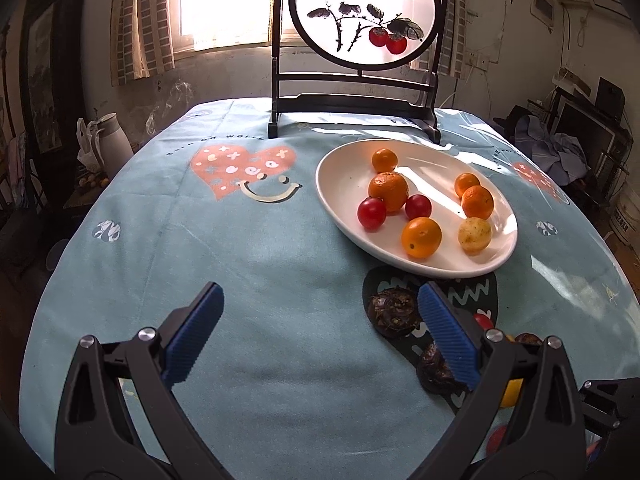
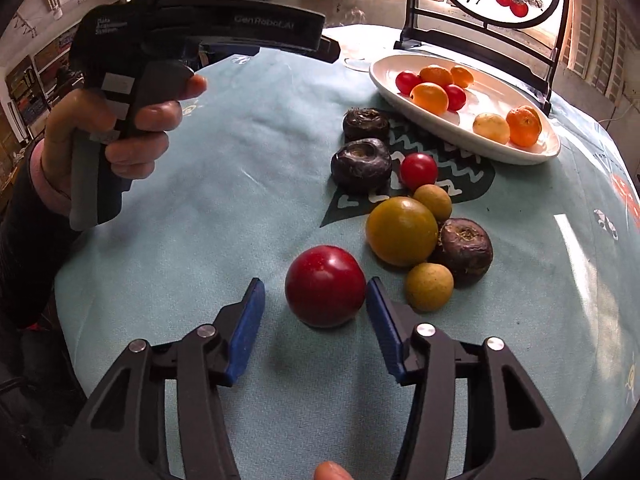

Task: Organize fruits
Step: 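Withdraw both tools from the plate toward the remaining fruits, then grasp a red tomato with the right tool while the left tool grasps a dark fruit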

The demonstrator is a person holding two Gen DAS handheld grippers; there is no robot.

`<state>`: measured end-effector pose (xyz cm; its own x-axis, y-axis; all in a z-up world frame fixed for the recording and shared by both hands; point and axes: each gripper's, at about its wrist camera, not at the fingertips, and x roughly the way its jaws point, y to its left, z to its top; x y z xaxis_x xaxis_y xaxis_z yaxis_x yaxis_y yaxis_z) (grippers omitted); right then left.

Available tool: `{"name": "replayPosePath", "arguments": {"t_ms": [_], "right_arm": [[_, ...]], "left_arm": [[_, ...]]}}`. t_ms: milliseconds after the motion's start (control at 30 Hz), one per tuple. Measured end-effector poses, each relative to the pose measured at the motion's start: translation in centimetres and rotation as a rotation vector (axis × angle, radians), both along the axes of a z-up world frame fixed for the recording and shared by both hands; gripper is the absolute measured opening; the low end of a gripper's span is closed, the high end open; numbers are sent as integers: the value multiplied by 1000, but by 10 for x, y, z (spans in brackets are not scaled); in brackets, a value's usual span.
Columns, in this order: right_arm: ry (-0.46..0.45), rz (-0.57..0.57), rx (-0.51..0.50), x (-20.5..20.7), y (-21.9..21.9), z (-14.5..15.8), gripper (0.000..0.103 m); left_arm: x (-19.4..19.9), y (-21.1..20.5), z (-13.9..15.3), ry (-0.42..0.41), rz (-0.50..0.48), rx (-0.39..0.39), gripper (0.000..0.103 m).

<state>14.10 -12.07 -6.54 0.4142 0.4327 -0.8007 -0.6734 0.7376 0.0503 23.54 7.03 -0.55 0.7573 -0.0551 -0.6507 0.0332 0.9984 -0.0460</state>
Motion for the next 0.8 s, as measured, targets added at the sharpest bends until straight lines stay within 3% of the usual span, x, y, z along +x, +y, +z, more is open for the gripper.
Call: {"name": "replayPosePath", "arguments": {"t_ms": [100, 167, 333, 400, 467, 533, 800], "right_arm": [[-36, -26, -8, -4, -2, 3, 39], [-39, -56, 17, -6, -9, 5, 39], [-18, -144, 141, -14, -41, 8, 39], [-16, -173, 174, -17, -51, 8, 39], [-4, -200, 190, -19, -60, 4, 39], [4, -217, 209, -19, -65, 5, 39], [-13, -211, 263, -22, -68, 9, 39]], "left_arm": [[-4, 1, 2, -9, -5, -7, 99], [-6, 1, 3, -12, -27, -14, 99], [-17, -20, -5, 20, -226, 27, 97], [-23, -33, -14, 38, -295, 64, 89], [-23, -44, -25, 83, -350, 76, 71], [-21, -50, -34, 117, -376, 82, 62], [-23, -61, -43, 143, -467, 29, 59]]}}
